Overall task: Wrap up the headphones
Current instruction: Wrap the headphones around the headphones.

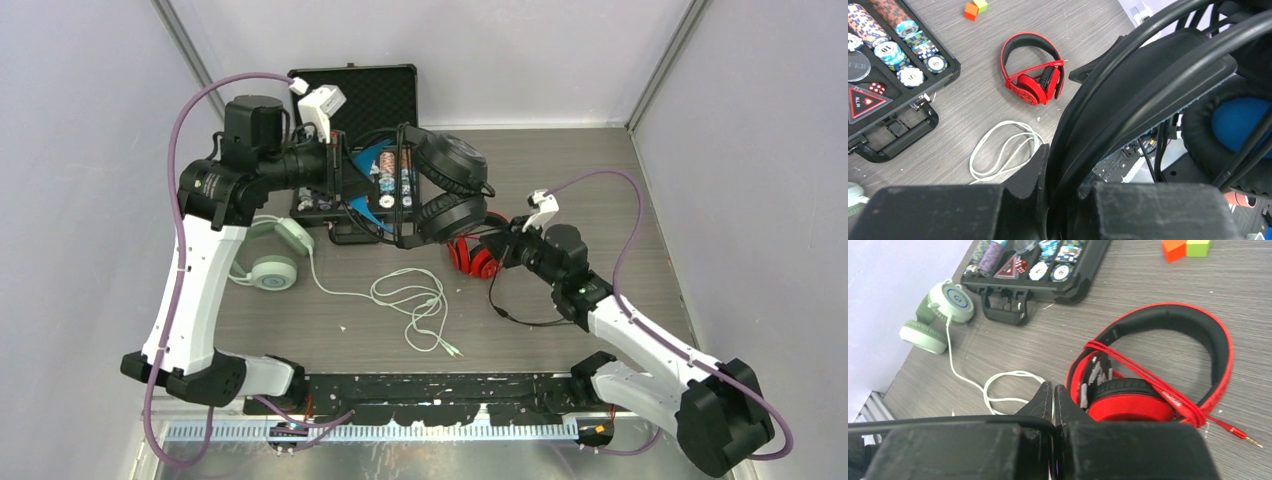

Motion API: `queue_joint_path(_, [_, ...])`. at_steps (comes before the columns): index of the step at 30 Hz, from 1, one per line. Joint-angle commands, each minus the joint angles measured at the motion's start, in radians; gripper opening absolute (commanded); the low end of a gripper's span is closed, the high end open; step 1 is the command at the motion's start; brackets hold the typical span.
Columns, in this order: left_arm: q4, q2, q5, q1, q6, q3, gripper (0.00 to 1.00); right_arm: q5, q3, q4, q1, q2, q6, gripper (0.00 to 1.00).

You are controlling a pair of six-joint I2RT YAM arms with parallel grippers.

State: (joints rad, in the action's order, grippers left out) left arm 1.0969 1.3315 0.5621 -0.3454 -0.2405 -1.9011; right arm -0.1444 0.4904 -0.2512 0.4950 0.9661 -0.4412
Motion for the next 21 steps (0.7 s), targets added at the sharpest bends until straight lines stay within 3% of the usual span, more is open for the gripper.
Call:
queue_joint_path(1, [-0.049, -0.033, 0.115, 0.005, -0.035, -0.035, 0.00, 0.019, 0.020, 0.068, -0.085, 0.042, -0.075, 0.01])
queue_joint_path(6, [-0.129, -0.059, 0.177, 0.005, 0.001, 0.014, 0.00, -0.051, 0.052, 0.049, -0.097, 0.068, -0.087, 0.01])
queue_joint_path(11, [-0.119, -0.096, 0.215, -0.003, 0.201, 0.101, 0.00, -0.228, 0.205, 0.162, -0.096, 0.050, -0.074, 0.00])
queue_joint_path(16, [-0.024, -0.134, 0.025, -0.121, 0.486, 0.186, 0.00, -0.384, 0.387, 0.402, -0.097, 0.025, -0.057, 0.00])
queue_joint_path(21, [0.049, -0.127, -0.124, -0.223, 0.632, 0.222, 0.00, -0.442, 0.539, 0.574, -0.101, 0.016, -0.058, 0.01])
